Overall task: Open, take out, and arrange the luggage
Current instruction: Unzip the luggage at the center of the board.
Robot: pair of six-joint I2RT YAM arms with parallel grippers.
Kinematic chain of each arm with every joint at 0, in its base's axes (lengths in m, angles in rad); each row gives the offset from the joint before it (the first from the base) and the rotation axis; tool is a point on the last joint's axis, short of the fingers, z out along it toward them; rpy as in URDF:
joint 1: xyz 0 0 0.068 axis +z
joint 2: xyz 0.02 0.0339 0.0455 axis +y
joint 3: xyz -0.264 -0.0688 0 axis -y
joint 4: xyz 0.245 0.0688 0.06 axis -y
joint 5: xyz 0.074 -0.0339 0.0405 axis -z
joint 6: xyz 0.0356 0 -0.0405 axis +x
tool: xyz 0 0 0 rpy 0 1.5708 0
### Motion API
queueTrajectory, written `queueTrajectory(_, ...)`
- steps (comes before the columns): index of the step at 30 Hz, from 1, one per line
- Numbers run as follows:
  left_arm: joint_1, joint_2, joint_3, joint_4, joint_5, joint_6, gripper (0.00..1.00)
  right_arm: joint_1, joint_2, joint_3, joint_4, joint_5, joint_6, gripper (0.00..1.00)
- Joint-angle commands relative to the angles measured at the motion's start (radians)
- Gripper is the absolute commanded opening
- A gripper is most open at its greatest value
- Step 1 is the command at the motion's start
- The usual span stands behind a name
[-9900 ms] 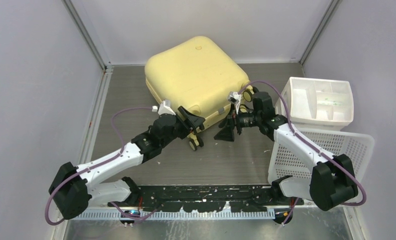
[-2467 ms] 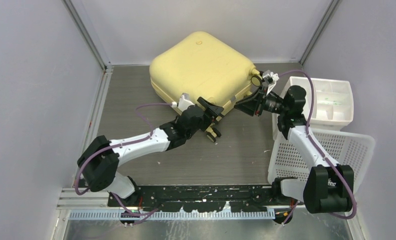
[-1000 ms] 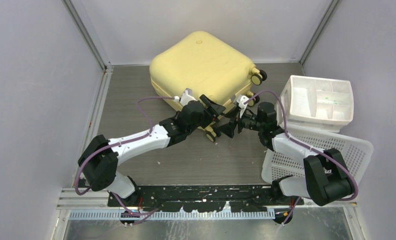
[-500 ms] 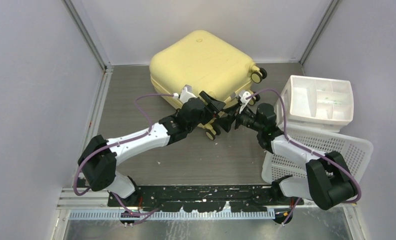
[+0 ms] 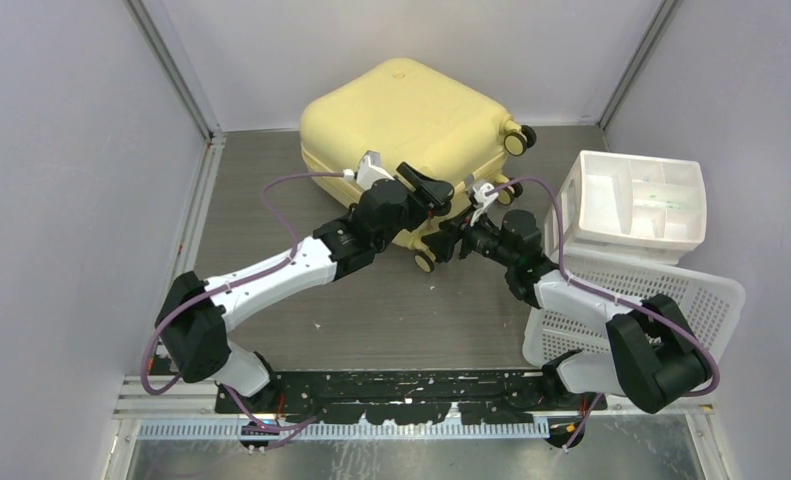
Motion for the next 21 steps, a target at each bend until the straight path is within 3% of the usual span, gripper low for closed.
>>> queueTrajectory(1,0.047,-0.100,0.193,0.465,-0.071,0.022,0.00,0.012,-0.002,0.021,0.110,0.076,0.014,0.66)
queueTrajectory(10,0.046,-0.098,0.192,0.459,-0.066,0.008,0.00,0.054,0.047,0.068,0.116,0.201,0.023,0.53)
queueTrajectory(17,0.046,-0.121,0.118,0.472,-0.072,-0.024,0.00,0.053,0.017,0.040,0.156,0.254,0.027,0.14)
queueTrajectory(21,0.047,-0.159,0.063,0.481,-0.094,-0.024,0.00,0.035,0.001,0.037,0.130,0.271,-0.011,0.02)
